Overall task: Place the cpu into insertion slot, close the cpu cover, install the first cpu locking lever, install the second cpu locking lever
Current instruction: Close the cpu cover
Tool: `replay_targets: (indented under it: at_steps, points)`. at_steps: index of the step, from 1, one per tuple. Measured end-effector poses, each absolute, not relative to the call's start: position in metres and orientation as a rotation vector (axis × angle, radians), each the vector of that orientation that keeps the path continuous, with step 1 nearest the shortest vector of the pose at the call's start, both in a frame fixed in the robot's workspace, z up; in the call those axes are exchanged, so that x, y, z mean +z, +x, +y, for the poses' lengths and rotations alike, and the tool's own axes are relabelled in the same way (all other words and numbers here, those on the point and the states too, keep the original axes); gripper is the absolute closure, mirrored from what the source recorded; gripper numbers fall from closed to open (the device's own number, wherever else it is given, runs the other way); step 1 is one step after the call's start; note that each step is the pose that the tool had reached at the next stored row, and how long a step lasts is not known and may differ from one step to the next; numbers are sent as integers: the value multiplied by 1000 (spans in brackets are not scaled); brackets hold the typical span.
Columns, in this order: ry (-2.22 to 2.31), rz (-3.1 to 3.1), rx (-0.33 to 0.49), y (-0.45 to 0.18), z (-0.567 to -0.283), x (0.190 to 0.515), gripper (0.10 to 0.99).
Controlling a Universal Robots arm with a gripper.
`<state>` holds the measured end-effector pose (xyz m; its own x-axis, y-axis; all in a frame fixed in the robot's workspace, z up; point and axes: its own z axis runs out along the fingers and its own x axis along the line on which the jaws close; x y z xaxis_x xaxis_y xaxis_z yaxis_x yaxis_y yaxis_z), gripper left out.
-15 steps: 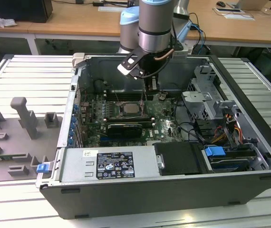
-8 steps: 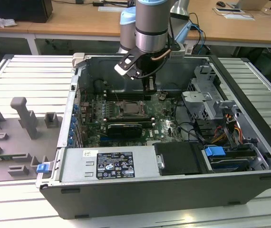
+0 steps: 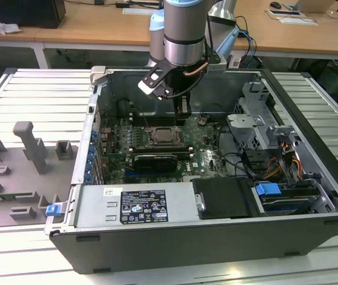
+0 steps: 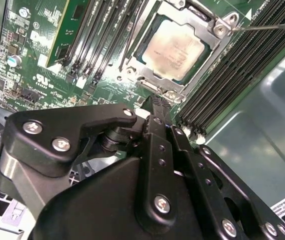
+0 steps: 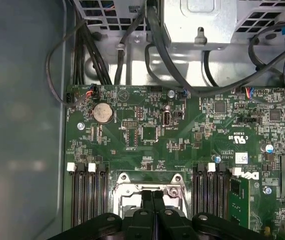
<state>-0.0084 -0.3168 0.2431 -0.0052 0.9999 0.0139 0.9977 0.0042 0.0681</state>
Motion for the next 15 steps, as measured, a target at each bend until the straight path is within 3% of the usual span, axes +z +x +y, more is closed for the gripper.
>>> replay_targets:
  at_steps: [15]
  points:
    - [2188, 2199, 90, -24, -317, 242, 980]
